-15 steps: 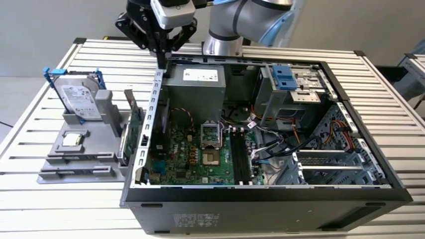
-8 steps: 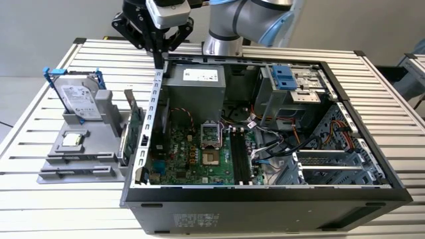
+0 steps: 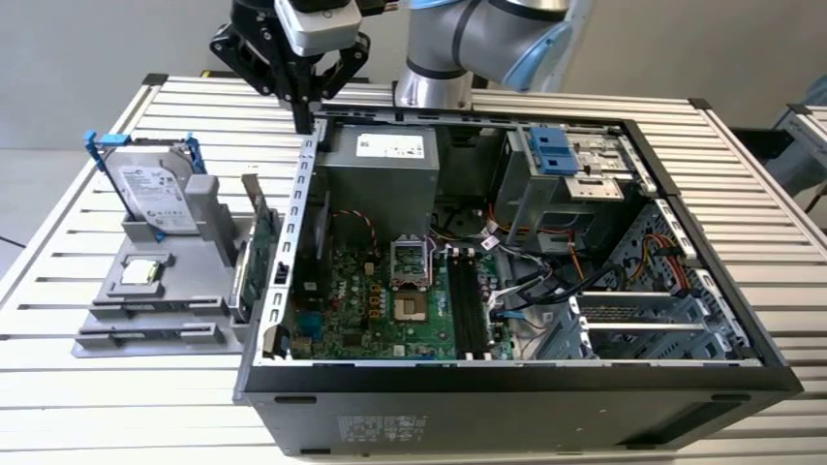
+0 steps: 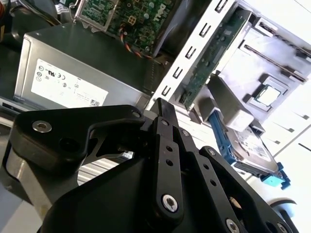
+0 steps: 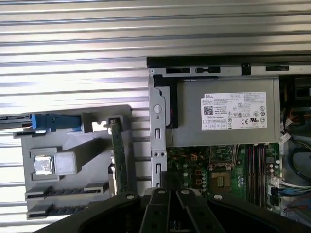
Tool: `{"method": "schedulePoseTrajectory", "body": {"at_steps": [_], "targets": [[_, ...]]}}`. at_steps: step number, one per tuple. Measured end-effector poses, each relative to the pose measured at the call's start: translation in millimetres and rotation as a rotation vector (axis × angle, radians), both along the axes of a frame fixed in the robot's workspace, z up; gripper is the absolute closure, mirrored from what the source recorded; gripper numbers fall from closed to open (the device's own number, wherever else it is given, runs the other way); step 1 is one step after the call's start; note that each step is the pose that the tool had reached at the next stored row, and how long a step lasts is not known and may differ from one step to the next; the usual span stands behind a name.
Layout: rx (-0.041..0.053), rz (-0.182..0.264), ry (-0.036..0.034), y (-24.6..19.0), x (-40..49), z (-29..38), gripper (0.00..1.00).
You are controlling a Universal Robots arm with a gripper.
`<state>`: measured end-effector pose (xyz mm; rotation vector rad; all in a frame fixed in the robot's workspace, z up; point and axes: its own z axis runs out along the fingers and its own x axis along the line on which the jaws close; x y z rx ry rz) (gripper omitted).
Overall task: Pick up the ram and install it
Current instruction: 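Reach for the ram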
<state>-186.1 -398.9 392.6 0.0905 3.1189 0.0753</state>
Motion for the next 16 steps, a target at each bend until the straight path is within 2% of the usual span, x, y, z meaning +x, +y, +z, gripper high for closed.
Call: {"method": "schedulePoseTrajectory", "body": {"at_steps": [16], "targets": [[0.0,0.0,0.0,0.0,-15.0,0.0,1.0]]}}
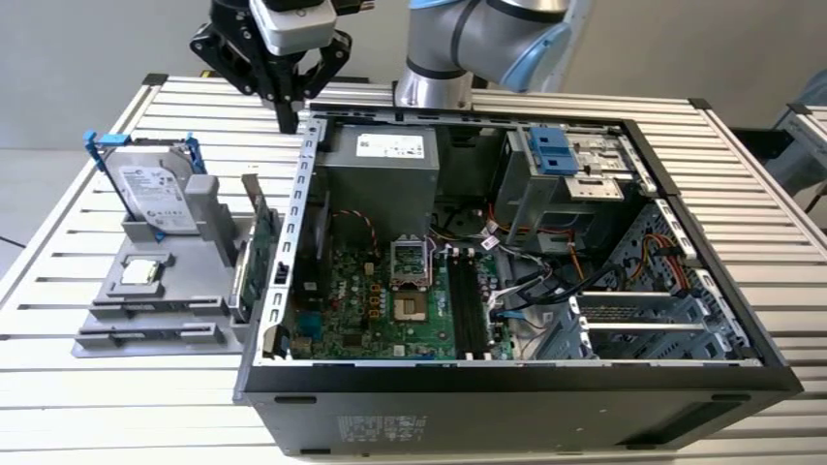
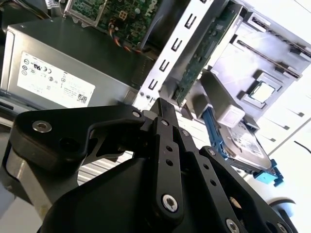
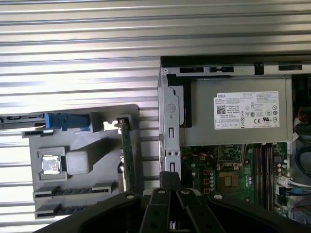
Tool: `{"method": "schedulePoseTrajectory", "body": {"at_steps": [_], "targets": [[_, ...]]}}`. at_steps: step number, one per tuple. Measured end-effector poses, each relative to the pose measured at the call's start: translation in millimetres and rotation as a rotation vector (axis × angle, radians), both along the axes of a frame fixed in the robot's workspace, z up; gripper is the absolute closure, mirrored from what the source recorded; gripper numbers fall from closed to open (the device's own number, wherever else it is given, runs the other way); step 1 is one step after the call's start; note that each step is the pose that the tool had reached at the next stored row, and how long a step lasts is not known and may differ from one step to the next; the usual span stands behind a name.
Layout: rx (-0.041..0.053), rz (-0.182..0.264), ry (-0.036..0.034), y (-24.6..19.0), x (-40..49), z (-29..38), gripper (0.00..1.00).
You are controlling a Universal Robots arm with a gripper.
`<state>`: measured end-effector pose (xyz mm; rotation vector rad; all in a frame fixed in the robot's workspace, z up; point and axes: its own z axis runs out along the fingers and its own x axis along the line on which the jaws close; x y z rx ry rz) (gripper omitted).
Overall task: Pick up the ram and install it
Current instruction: 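Reach for the ram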
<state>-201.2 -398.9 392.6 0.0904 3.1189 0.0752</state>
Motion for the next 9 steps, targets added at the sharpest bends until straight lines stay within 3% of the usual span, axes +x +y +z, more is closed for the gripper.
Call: {"method": "schedulePoseTrajectory", "body": {"at_steps": [9], "targets": [[0.0,0.0,0.0001,0.0,-6.9,0.0,1.0]]}}
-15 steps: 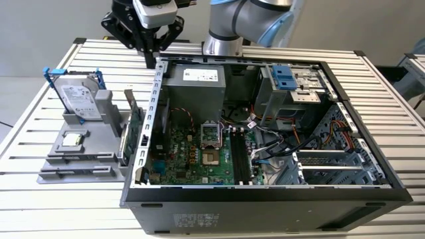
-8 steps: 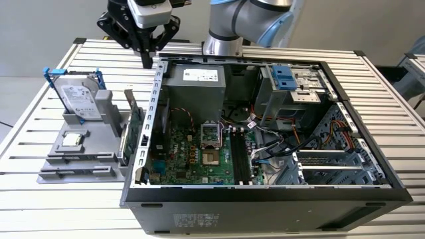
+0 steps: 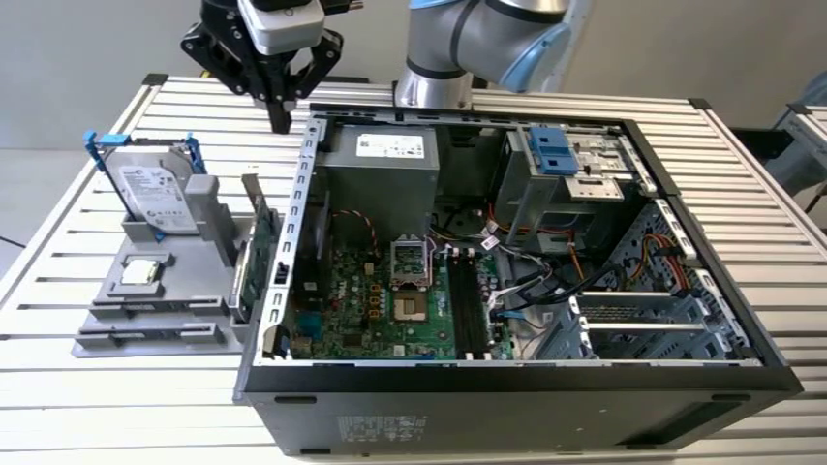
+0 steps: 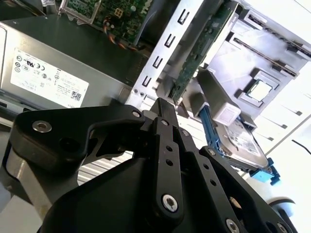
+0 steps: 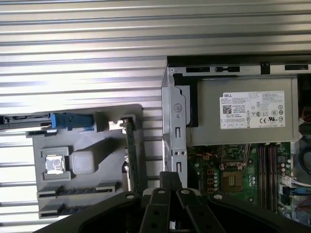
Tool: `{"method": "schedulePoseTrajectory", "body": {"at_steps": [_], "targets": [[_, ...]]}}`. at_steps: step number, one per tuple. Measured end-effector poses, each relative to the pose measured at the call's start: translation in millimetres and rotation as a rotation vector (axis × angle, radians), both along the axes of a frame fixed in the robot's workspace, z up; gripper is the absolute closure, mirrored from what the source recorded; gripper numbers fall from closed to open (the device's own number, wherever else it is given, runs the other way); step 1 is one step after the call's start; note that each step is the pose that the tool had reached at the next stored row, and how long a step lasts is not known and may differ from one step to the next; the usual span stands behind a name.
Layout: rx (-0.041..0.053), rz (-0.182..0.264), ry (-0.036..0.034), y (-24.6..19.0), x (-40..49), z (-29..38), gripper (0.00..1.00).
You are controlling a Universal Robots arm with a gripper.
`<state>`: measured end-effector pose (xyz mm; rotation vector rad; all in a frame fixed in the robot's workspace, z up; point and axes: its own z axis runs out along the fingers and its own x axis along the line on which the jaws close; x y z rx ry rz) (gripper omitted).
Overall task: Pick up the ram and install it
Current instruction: 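Reach for the ram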
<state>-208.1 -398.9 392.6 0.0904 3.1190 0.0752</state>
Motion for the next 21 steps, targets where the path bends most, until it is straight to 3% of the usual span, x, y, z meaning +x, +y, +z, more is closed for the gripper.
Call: {"method": "schedulePoseTrajectory", "body": {"at_steps": [21], "targets": [[0.0,0.0,0.0,0.0,-14.3,0.0,1.0]]}}
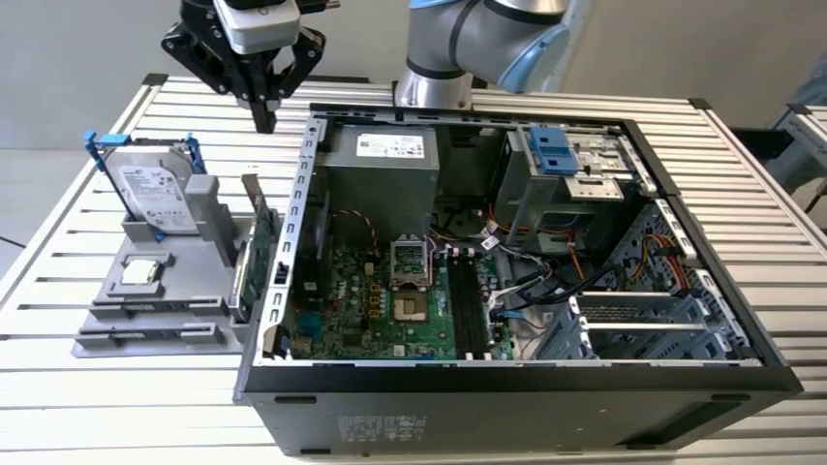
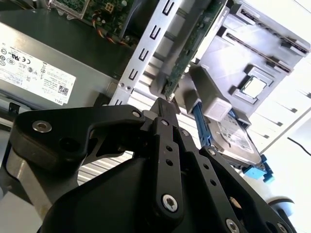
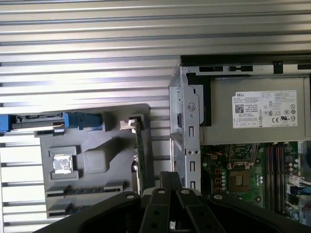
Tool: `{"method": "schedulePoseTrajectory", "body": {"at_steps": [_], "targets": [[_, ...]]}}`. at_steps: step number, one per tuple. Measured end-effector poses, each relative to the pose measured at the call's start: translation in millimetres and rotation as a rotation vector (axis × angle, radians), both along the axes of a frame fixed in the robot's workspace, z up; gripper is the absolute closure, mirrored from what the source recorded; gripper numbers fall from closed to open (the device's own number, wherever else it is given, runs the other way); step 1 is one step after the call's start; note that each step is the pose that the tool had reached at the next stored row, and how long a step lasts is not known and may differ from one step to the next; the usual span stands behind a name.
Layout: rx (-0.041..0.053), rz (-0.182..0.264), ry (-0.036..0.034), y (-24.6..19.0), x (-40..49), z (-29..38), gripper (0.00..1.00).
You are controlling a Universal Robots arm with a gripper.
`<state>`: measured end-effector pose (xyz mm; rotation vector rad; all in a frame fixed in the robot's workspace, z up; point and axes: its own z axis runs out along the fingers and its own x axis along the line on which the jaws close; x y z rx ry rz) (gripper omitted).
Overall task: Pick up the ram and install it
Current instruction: 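Reach for the ram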
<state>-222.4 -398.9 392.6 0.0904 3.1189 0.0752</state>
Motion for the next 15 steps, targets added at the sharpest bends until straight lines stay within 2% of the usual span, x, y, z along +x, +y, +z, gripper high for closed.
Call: {"method": "schedulePoseTrajectory", "body": {"at_steps": [15], "targets": [[0.0,0.0,0.0,0.0,-7.5,0.0,1.0]]}}
